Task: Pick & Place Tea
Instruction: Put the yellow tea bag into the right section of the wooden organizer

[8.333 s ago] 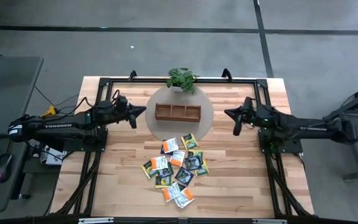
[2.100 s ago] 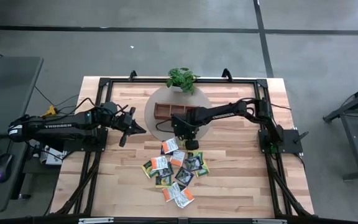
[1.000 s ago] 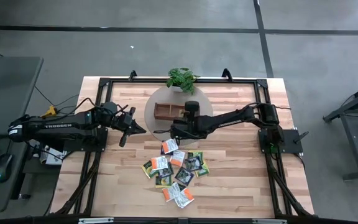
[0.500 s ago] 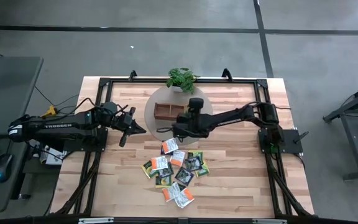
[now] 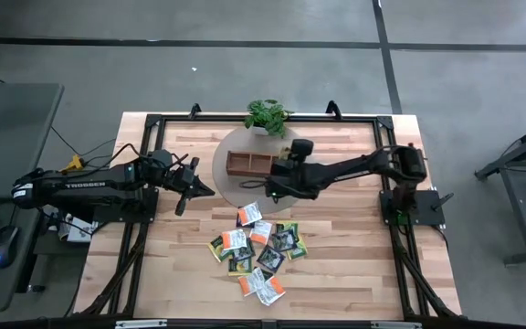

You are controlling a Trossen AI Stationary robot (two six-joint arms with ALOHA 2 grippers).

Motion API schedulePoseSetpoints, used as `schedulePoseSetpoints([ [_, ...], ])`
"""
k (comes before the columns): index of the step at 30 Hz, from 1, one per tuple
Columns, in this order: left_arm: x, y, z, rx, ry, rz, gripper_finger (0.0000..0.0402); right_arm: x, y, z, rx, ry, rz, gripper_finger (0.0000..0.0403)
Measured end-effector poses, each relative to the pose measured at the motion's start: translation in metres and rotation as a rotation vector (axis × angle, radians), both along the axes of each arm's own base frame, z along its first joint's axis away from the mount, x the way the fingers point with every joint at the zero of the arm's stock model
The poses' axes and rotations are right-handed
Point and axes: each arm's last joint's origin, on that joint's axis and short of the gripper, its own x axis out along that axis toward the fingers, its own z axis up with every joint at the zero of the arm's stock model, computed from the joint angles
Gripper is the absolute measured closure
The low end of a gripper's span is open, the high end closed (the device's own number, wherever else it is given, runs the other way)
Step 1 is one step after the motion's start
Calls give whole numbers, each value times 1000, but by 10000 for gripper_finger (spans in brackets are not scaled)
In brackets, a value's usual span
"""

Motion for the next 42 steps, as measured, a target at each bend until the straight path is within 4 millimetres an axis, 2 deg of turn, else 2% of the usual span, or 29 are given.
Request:
schedulePoseSetpoints([
  [6,0,0,0,0,0,0,401,-6,3,-22,-28,28,57,403],
  [17,0,0,0,0,0,0,401,1,7,-24,-63,30,101,403],
  [24,0,0,0,0,0,0,401,13,8,-43,-39,62,121,403],
  [30,0,0,0,0,1,0,401,26,1,-45,-63,52,94,403],
  [42,0,0,0,0,0,0,401,22,-4,-48,-55,57,56,403],
])
